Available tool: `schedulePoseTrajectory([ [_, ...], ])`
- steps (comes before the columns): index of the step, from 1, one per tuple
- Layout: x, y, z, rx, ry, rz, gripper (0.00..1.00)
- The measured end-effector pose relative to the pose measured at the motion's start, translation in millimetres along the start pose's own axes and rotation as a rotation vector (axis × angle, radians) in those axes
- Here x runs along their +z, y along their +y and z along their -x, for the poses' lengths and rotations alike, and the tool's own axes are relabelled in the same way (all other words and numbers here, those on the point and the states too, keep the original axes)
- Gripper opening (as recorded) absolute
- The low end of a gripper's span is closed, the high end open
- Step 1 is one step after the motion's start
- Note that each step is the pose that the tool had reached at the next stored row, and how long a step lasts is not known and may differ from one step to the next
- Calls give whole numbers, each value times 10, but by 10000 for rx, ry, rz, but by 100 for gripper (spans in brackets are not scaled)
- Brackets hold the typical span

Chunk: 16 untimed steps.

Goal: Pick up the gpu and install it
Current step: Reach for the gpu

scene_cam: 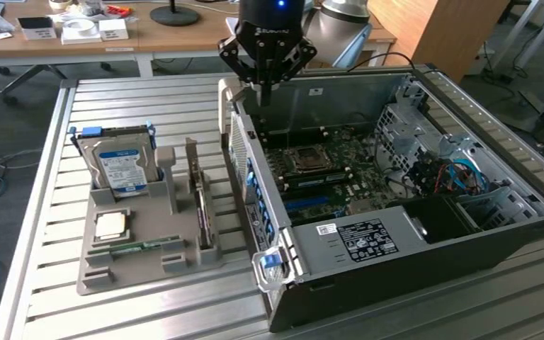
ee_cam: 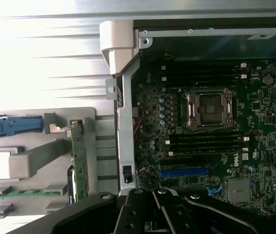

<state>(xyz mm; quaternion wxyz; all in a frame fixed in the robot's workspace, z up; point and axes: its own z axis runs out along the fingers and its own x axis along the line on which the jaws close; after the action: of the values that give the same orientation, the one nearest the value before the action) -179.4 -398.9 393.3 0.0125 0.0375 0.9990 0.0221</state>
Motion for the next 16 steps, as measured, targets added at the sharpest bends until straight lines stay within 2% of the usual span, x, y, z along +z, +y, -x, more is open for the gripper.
schedulePoseTrajectory([
  [16, -4, -11, -145, -3, 1, 0, 11],
])
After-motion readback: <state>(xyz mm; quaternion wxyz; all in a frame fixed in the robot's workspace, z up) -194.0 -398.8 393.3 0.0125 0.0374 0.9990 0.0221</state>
